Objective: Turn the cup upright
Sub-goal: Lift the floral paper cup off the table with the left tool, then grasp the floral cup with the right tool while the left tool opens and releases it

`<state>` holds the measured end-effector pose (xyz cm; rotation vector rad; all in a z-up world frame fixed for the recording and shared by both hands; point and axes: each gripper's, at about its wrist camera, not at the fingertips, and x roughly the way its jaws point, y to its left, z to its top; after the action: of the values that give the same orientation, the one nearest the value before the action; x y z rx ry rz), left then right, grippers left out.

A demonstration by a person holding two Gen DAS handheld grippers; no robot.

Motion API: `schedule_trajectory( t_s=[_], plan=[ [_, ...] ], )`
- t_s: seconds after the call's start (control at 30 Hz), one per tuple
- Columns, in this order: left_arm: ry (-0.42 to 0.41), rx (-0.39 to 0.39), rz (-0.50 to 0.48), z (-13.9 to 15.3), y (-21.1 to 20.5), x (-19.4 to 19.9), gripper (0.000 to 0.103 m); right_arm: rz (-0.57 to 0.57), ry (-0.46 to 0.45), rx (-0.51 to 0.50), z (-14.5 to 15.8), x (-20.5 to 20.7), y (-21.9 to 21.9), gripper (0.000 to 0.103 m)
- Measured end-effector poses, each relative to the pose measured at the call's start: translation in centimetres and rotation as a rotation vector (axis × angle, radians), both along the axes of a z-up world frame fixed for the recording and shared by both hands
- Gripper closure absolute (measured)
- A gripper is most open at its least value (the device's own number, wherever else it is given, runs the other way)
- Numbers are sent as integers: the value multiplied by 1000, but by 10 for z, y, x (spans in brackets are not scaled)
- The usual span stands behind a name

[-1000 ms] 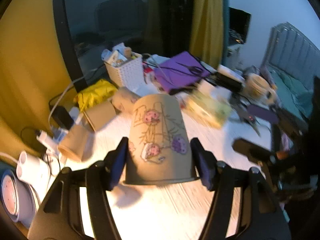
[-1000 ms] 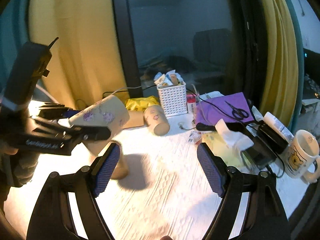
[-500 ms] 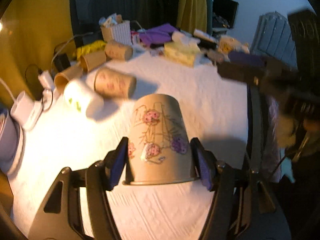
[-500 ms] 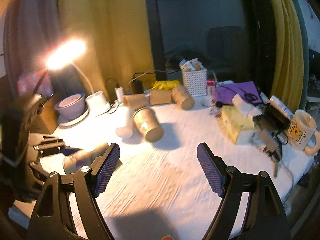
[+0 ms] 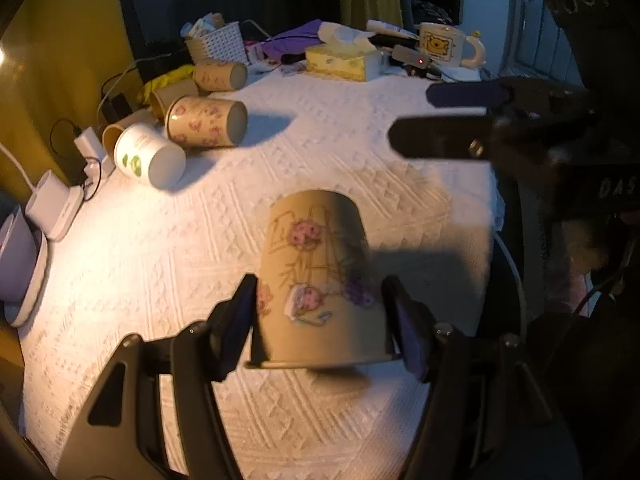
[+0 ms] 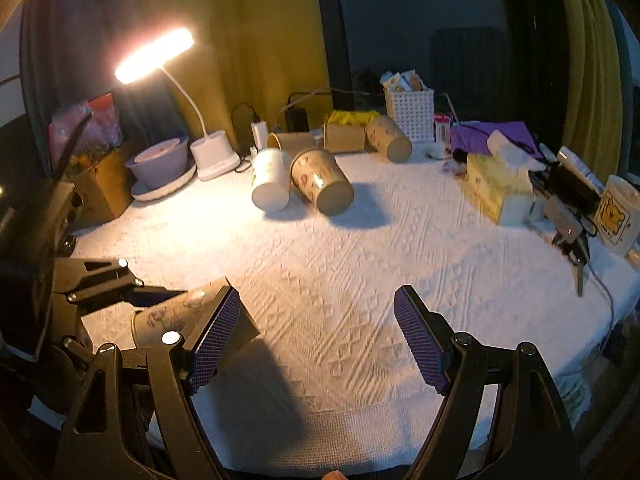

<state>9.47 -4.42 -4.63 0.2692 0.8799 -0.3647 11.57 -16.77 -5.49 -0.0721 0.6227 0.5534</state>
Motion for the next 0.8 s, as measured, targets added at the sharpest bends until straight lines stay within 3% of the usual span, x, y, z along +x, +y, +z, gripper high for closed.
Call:
schedule_trajectory(
  t_s=[0.37, 0.47, 0.8],
  plan=[
    [-8, 49, -22, -7, -18, 8, 35, 10, 8, 0, -5, 2, -6, 21],
    [4, 30, -29, -9, -19, 9, 24, 13, 6, -2, -6, 3, -6, 21],
    [-15, -81, 10, 1, -6, -3, 14, 124, -49, -93, -1, 4, 2, 21]
  ],
)
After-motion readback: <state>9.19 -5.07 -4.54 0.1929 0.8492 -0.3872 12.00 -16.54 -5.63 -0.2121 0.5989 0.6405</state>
